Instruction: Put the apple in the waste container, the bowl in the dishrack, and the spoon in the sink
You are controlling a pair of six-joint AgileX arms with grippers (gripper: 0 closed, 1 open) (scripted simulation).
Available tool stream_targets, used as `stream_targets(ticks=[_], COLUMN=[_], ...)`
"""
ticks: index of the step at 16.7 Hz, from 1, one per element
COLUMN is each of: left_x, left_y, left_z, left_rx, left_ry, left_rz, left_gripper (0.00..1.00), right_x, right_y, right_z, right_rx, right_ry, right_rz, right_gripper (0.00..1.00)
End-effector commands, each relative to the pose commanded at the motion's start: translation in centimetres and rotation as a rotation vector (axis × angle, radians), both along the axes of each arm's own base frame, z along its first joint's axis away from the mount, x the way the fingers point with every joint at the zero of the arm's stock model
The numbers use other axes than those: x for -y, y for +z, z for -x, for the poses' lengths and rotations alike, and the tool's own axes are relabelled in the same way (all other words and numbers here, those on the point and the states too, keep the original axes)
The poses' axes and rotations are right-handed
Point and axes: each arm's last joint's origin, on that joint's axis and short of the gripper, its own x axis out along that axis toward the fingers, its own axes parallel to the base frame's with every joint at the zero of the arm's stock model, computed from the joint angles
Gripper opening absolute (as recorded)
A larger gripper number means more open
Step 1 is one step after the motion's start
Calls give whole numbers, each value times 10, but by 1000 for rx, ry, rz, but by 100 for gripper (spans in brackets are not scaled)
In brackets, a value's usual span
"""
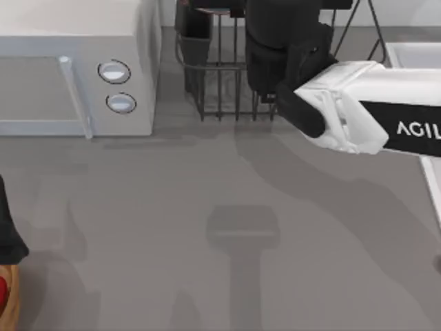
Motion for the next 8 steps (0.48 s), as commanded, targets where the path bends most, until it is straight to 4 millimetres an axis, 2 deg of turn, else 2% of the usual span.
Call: stream_targets(ticks=[3, 8], left_x=[0, 0], left_y=[0, 0], left_z=[0, 0], left_rx=[0, 0], left_ry=[0, 0], left_rz=[0, 0], left_gripper=[100, 100], right_x=[16, 18], right_y=[-33, -36], right_z=[-24, -26], right_rx=[-10, -11], right_ry=[3, 4], right_rz=[8, 8], right_gripper=[0, 0])
